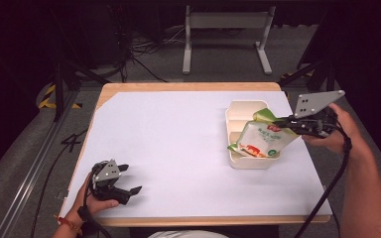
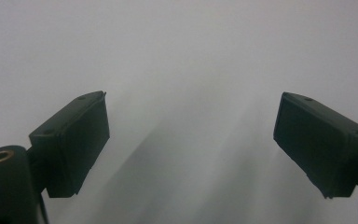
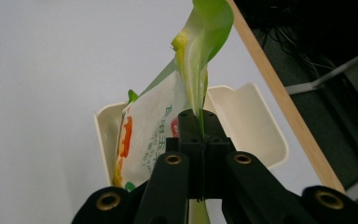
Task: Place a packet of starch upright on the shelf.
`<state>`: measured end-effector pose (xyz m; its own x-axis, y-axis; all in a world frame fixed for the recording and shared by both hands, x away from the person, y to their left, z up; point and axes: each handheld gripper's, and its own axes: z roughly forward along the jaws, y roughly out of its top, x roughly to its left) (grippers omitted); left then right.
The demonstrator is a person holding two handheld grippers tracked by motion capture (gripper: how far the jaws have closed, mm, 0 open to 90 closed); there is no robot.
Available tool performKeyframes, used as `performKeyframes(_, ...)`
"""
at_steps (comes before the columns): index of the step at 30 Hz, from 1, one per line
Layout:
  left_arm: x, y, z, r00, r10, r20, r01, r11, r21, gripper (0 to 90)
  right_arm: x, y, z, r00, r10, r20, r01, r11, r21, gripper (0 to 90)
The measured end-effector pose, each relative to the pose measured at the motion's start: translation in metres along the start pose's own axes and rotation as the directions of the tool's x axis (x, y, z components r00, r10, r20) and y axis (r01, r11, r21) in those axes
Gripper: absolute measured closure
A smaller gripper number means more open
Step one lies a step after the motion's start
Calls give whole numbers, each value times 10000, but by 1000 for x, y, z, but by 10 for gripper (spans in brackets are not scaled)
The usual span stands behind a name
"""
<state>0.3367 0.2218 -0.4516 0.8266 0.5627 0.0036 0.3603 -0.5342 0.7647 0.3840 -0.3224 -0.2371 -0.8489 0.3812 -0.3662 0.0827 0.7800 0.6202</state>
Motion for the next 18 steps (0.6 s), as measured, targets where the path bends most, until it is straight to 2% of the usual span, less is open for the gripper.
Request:
performKeyframes(2, 0, 1, 1, 10000, 43, 4, -43, 10000, 20, 114, -1, 2, -5, 9999, -119, -95, 121, 9998, 184, 886)
performKeyframes(3, -1, 1, 1, 10000, 45, 34, -45, 10000, 43, 113, 0, 5, -5, 9992, -279, -302, 290, 9990, 346, 885)
performKeyframes(6, -2, 1, 1, 10000, 49, 19, -49, 10000, 56, 112, 1, 9, 0, 9984, -424, -375, 445, 9974, 574, 885)
performKeyframes(8, -2, 1, 1, 10000, 48, 20, -48, 10000, 43, 112, 1, 13, 13, 9974, -433, -578, 474, 9963, 720, 885)
performKeyframes(14, -1, 1, 2, 9999, 63, 88, -64, 9999, 77, 111, 2, 16, 20, 9978, -356, -564, 397, 9965, 734, 885)
performKeyframes(15, -1, 1, 2, 9999, 70, 94, -71, 9999, 90, 112, 5, 18, 23, 9977, -442, -521, 490, 9943, 952, 884)
performKeyframes(18, -2, 1, 2, 9999, 147, 59, -148, 9998, 98, 112, 7, 20, 25, 9979, -526, -366, 565, 9915, 1169, 885)
